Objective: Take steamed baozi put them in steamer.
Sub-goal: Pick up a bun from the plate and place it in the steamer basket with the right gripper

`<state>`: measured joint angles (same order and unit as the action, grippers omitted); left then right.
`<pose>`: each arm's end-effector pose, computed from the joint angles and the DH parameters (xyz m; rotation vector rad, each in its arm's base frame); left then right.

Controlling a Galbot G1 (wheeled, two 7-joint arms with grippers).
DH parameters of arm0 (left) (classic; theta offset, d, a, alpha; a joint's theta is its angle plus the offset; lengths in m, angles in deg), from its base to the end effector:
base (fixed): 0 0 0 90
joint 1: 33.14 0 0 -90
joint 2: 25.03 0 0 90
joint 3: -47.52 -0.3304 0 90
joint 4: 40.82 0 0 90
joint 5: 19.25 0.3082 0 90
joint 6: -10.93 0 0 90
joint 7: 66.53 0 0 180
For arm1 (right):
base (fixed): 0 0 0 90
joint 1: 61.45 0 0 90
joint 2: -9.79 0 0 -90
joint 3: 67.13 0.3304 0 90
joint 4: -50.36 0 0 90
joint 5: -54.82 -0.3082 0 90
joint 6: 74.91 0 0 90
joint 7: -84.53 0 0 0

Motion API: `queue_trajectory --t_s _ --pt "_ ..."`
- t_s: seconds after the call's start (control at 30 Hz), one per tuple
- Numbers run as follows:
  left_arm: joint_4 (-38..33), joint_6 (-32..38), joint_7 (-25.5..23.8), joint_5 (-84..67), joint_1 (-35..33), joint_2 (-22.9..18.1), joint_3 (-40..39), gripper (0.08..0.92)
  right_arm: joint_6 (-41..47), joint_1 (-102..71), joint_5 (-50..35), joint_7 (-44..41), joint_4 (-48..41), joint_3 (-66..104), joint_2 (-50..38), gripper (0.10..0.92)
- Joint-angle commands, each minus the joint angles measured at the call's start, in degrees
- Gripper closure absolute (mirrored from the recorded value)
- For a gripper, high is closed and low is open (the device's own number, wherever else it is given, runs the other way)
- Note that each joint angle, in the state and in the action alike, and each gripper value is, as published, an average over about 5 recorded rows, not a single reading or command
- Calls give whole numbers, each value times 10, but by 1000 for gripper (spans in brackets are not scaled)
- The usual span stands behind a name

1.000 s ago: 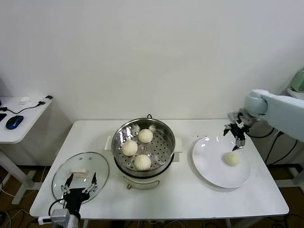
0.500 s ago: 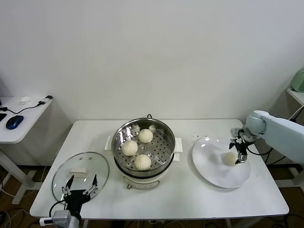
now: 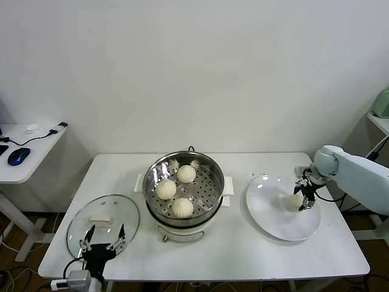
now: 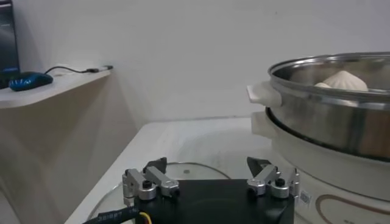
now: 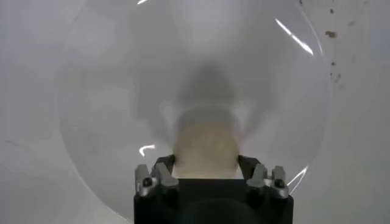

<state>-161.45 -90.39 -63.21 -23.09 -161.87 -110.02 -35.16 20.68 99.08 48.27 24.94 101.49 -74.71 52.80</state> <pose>0.0990 0.0488 -0.2970 0.1770 -2.8051 -0.1152 0.4903 -0.2208 -0.2069 1.1447 -1.2949 1.2404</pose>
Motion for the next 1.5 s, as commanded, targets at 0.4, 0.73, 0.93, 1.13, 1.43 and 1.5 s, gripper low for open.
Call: queue_trajectory --t_s 0.4,0.73,0.93,1.13,1.43,1.5 --pt "-3 -1 0 2 -3 3 -2 177 48 398 -271 -5 177 -305 -5 364" --pt "-7 -4 -1 -2 1 11 -3 177 144 559 -478 63 368 -354 84 364" --pt "-10 -6 -3 1 5 13 -5 177 198 524 -532 125 407 -302 161 364" --pt "-7 -5 -2 -3 7 12 -5 177 224 441 -518 164 377 -289 238 364" --pt "2 -2 -1 -6 7 11 -1 177 237 342 -454 181 301 -294 268 364" --pt "3 -2 -1 -8 7 11 1 177 239 328 -443 183 296 -295 264 364"
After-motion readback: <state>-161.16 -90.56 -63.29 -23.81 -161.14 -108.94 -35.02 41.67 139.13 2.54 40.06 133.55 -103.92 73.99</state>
